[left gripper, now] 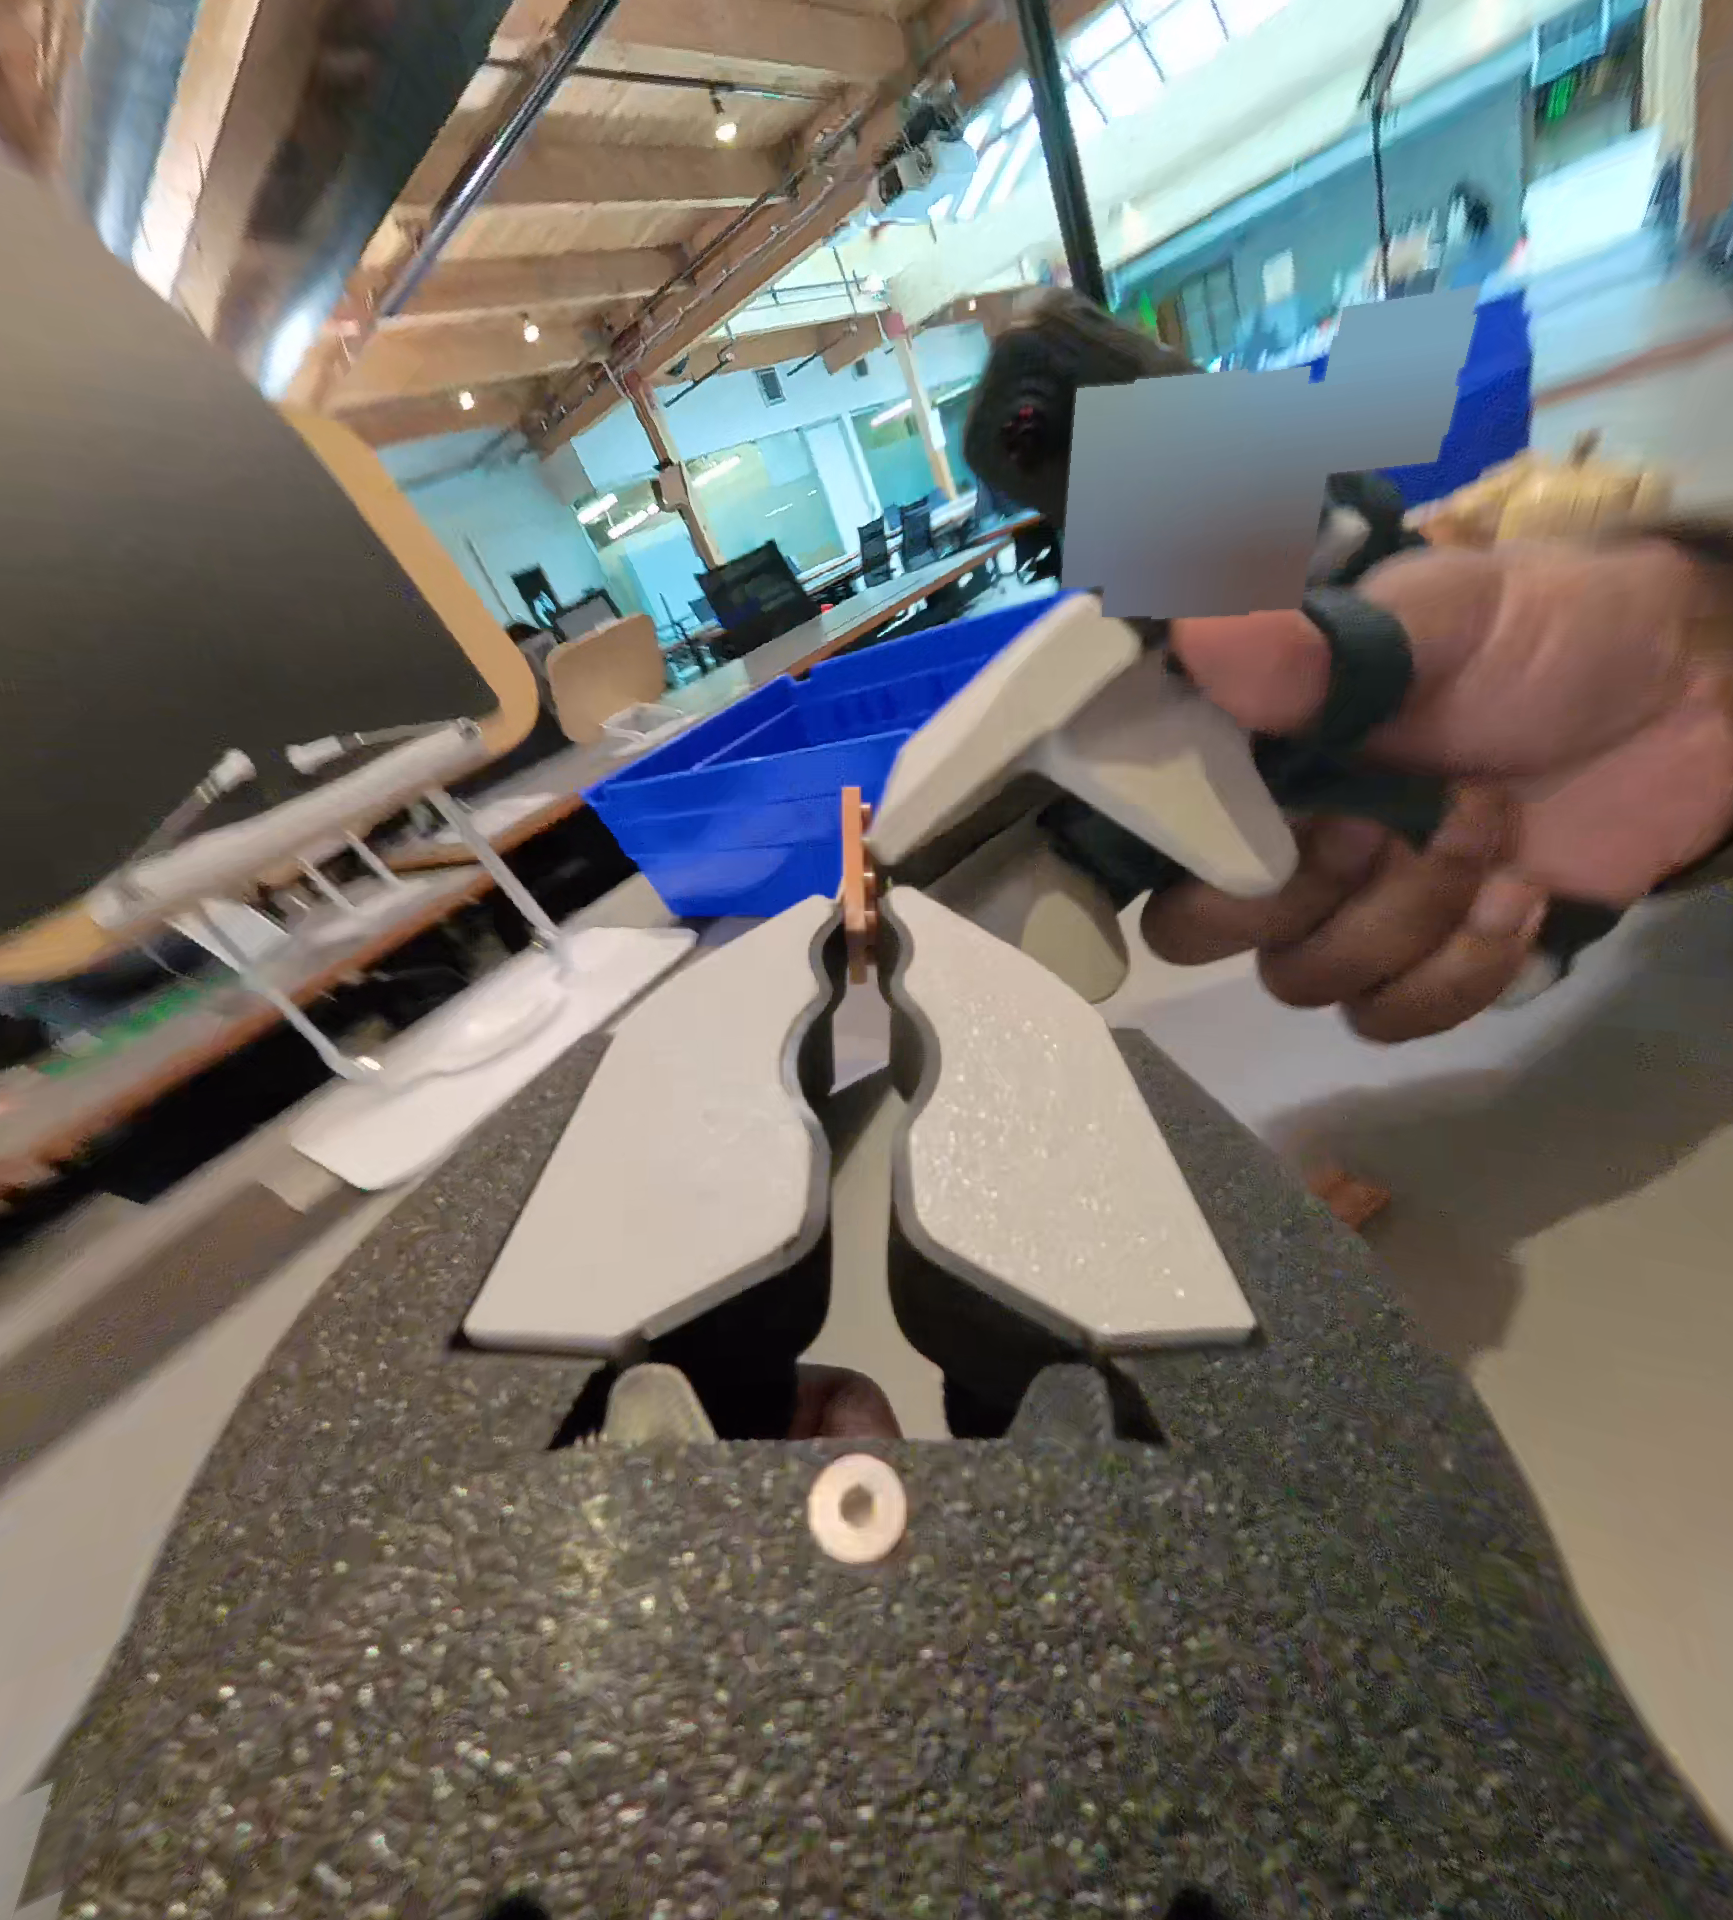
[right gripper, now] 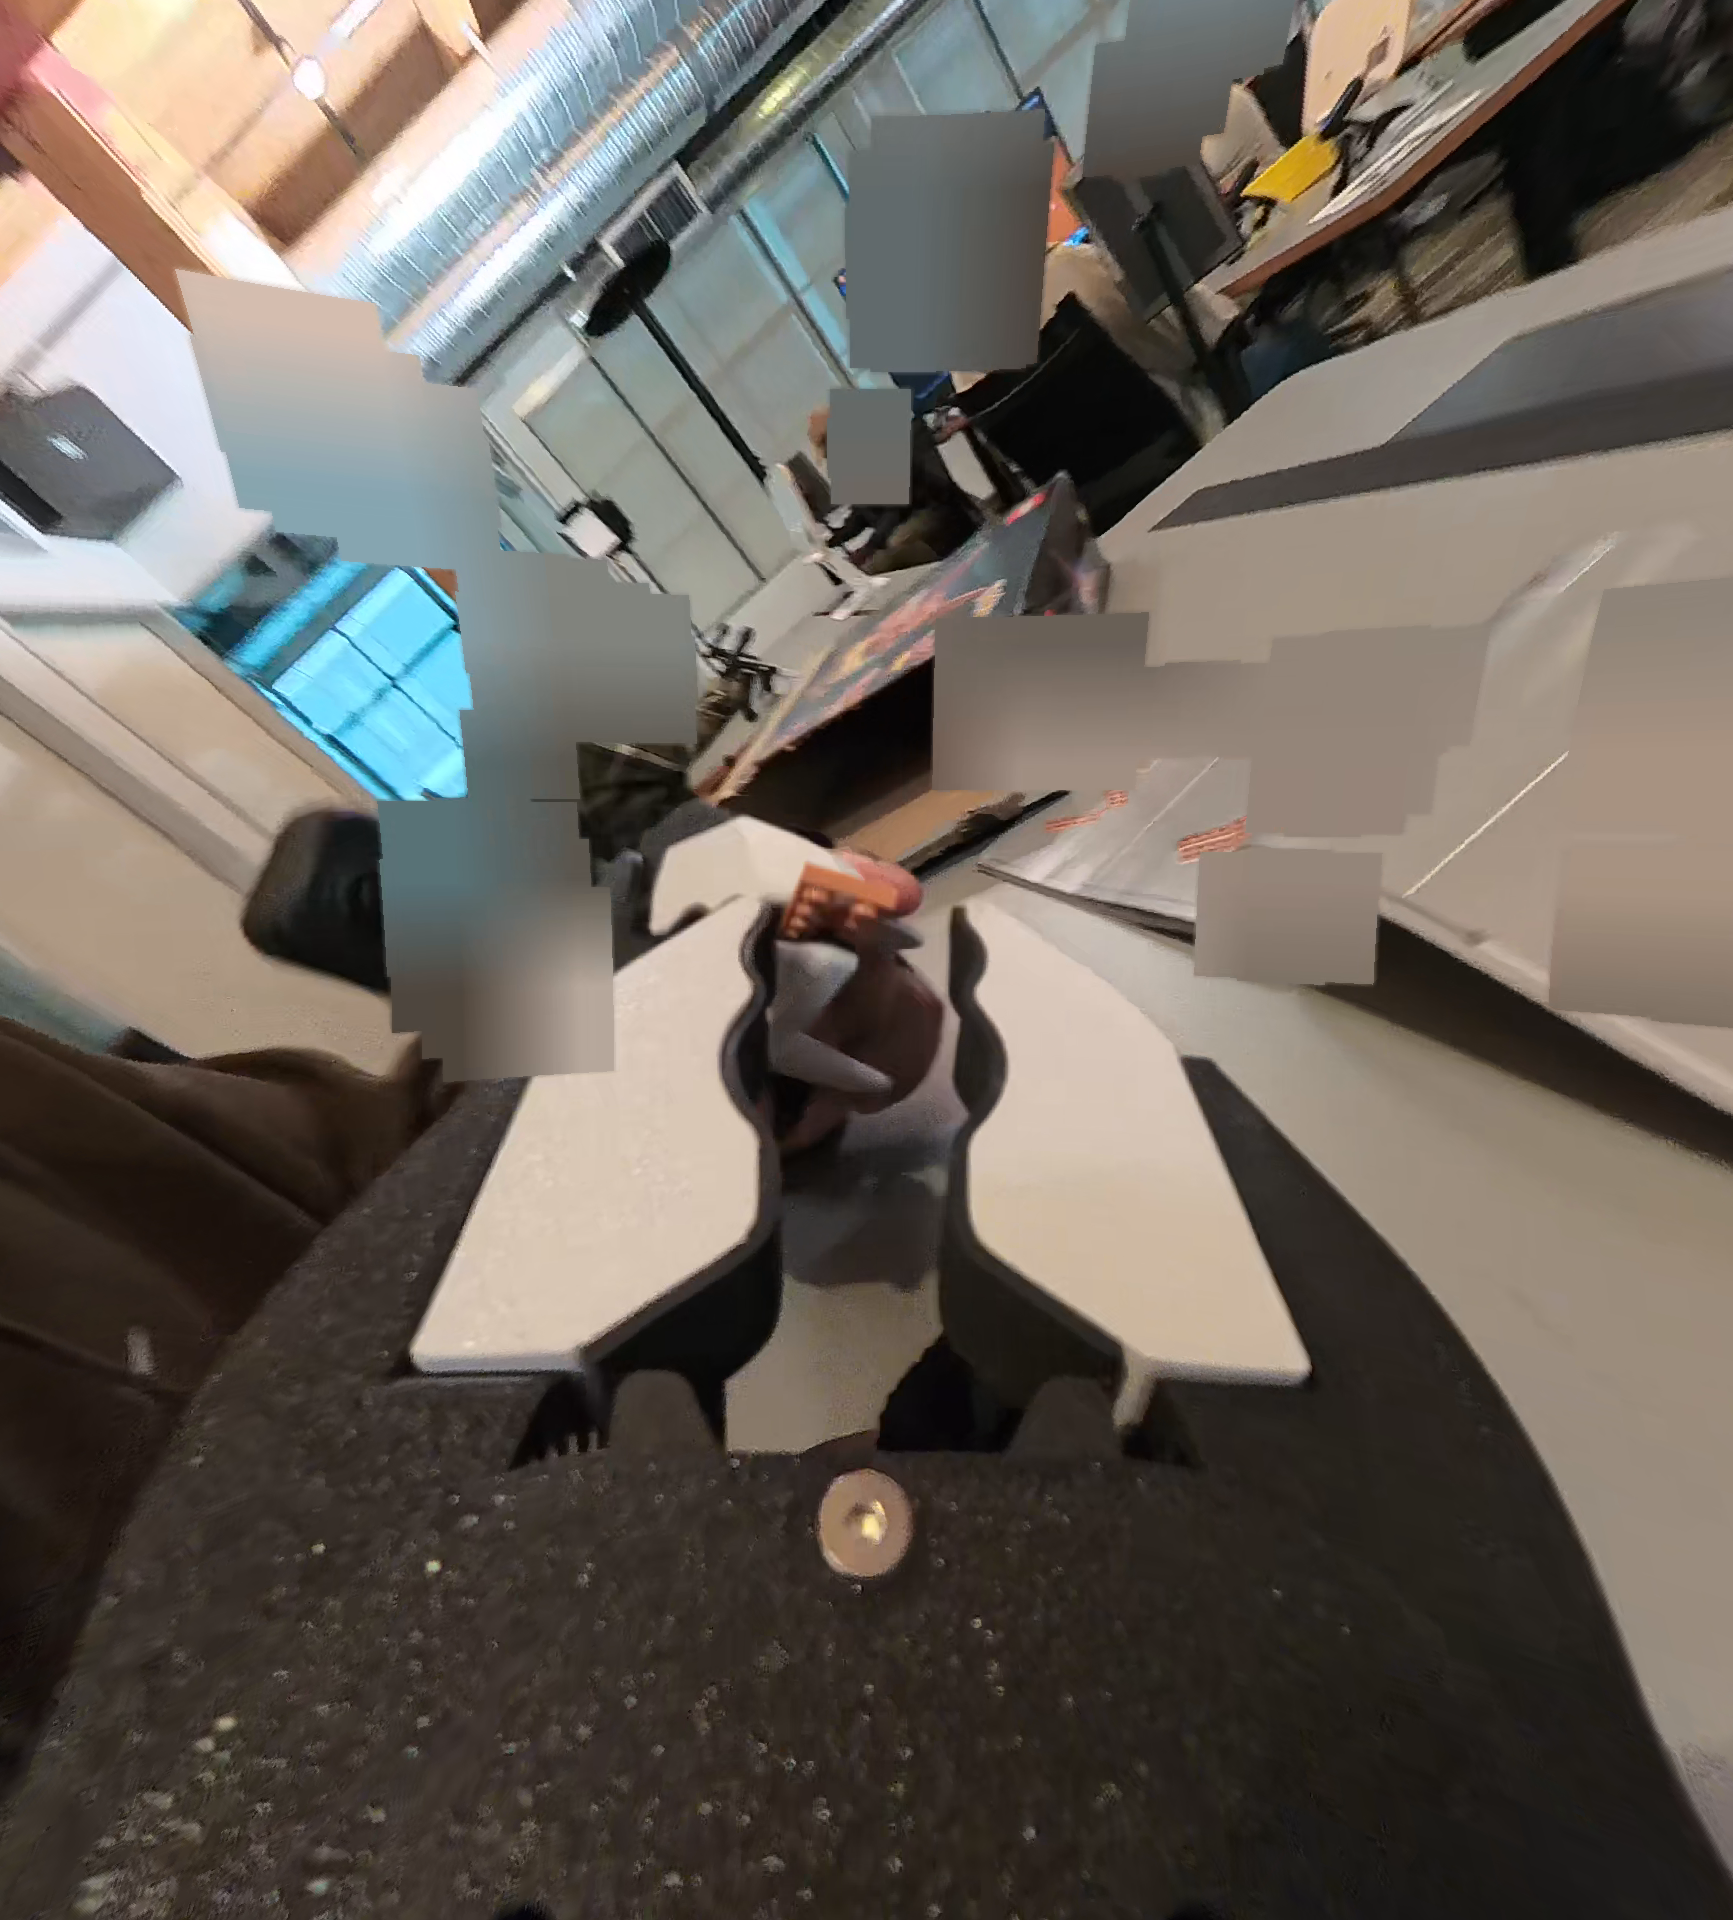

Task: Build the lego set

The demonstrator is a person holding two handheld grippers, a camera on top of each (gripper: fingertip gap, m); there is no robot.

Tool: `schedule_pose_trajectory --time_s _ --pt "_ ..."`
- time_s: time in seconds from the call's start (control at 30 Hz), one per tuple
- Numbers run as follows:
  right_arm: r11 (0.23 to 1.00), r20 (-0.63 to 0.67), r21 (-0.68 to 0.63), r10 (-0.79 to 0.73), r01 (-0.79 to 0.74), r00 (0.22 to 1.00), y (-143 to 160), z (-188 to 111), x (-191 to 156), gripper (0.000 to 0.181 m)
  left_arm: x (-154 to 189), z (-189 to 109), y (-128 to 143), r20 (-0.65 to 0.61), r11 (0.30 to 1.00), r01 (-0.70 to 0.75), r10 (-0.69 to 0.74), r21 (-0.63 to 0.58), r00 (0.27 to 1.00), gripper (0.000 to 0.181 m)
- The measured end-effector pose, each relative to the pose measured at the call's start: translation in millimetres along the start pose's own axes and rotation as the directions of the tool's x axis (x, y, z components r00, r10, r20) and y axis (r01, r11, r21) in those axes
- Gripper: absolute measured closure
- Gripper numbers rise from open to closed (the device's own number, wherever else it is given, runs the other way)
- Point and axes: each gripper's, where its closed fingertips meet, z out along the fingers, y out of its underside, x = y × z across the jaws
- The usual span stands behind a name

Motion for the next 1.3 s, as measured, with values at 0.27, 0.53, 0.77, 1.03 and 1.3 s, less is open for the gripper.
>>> schedule_pose_trajectory --time_s 0.27,0.53,0.77,1.03,1.3 --pt "0.83 -0.267 -0.112 -0.555 0.546 0.788 -5 -11 13 0.133 -8 2 3 -0.154 0.708 0.706 -0.697 0.002 0.7 0.176" --pt "0.467 -0.339 -0.312 -0.868 0.827 0.362 9 -5 12 0.126 0 5 4 -0.292 0.239 0.971 -0.931 -0.028 0.221 0.176" --pt "0.411 -0.369 -0.331 -0.885 0.849 0.285 6 -7 11 0.138 12 8 0 -0.333 0.199 0.977 -0.929 -0.075 0.163 0.176" --pt "0.486 -0.326 -0.271 -0.859 0.831 0.396 4 -19 6 0.147 18 8 -3 -0.362 0.343 0.934 -0.888 -0.106 0.285 0.171" --pt "0.672 -0.164 -0.252 -0.738 0.696 0.654 20 -74 8 0.148 34 3 33 -0.382 0.822 0.468 -0.566 -0.324 0.731 0.139"
